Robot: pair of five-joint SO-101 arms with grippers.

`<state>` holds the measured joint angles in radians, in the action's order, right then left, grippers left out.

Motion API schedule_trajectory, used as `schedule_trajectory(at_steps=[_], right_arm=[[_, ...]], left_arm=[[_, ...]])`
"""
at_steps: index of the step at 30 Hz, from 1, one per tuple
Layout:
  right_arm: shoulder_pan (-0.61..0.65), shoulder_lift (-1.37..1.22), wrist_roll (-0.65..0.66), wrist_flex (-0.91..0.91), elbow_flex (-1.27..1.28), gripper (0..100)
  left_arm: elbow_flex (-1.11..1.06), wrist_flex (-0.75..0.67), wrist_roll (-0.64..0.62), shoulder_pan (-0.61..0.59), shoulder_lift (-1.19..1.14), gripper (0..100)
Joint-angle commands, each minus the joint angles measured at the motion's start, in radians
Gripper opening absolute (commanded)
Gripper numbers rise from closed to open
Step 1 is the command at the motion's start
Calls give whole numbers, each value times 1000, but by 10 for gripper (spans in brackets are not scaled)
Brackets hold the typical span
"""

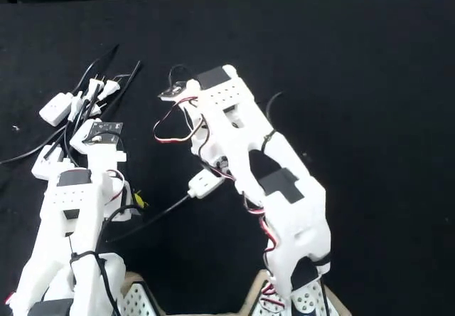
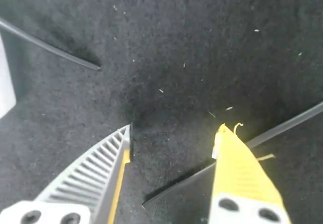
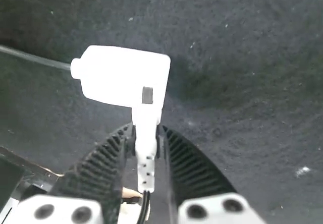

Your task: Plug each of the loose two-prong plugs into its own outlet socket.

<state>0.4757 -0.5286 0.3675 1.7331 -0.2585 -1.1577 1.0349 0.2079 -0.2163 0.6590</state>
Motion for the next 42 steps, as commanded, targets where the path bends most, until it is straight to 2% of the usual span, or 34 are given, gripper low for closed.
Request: schedule_trajectory(at_steps=[1, 8, 16, 23, 29, 36, 42], right_arm=[[21, -74, -9, 32, -90, 10], [34, -133, -37, 32, -211, 10], [115, -131, -44, 32, -171, 10], [117, -81, -41, 31, -165, 10], [121, 99, -40, 3, -35, 10], [121, 197, -40, -183, 205, 10], [118, 225, -44, -129, 177, 10]], left_arm=[[5, -2, 3, -2, 14, 266], [5, -2, 3, -5, 14, 266], [5, -2, 3, -2, 12, 266], [4, -2, 3, -7, 12, 266], [4, -2, 3, -5, 12, 266], [4, -2, 3, -2, 12, 266], [4, -2, 3, -2, 12, 266]])
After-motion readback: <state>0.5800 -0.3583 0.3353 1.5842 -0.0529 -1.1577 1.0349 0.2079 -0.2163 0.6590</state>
